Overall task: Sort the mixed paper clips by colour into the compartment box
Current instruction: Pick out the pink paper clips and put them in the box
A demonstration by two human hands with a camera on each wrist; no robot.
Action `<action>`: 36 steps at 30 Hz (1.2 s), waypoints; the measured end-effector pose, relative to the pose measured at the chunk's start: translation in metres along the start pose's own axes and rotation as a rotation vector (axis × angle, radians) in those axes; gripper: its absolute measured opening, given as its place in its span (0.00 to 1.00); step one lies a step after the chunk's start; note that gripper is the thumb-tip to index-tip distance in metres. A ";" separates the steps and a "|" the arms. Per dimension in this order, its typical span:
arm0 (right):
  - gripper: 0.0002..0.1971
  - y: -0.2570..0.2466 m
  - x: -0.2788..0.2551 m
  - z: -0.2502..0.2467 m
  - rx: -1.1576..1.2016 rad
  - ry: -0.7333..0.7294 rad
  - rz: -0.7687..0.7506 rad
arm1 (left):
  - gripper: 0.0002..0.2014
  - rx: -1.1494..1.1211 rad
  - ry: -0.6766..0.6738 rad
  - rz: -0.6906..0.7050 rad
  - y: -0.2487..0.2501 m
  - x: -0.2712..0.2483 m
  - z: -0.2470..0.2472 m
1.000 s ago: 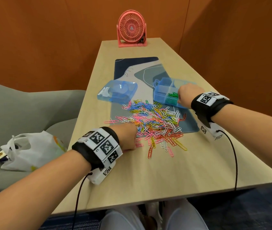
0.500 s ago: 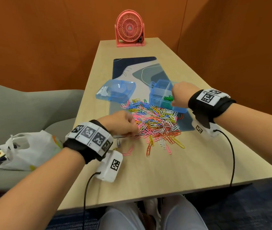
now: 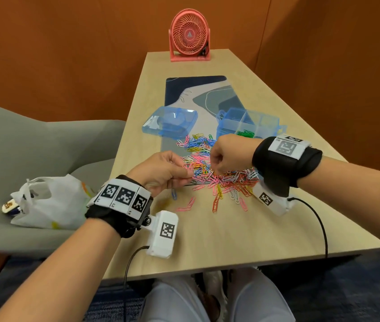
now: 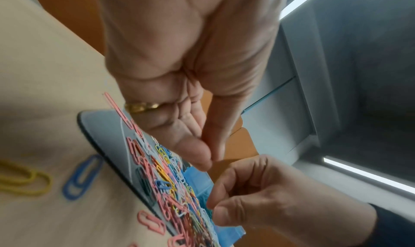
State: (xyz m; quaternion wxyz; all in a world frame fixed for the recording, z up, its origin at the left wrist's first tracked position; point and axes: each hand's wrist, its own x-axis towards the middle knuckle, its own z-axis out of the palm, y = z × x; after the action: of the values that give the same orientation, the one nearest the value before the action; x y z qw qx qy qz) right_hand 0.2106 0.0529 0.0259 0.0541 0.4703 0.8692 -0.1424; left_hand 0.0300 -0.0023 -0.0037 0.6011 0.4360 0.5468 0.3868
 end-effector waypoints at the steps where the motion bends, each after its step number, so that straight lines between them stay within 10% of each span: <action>1: 0.03 -0.003 0.000 0.002 -0.005 0.000 -0.008 | 0.12 -0.026 0.002 0.008 0.000 -0.001 -0.002; 20: 0.02 -0.005 0.009 0.006 0.062 0.074 -0.015 | 0.13 -0.445 -0.026 -0.254 -0.013 0.014 -0.010; 36: 0.06 -0.041 0.005 0.029 -0.200 -0.093 -0.132 | 0.14 -0.914 0.136 -0.122 -0.023 0.002 -0.015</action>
State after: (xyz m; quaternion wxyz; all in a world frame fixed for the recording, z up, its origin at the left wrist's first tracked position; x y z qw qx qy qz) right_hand 0.1729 0.0272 0.0052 0.1313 0.3971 0.9048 -0.0799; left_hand 0.0145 -0.0059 -0.0268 0.7162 0.0672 0.3829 0.5797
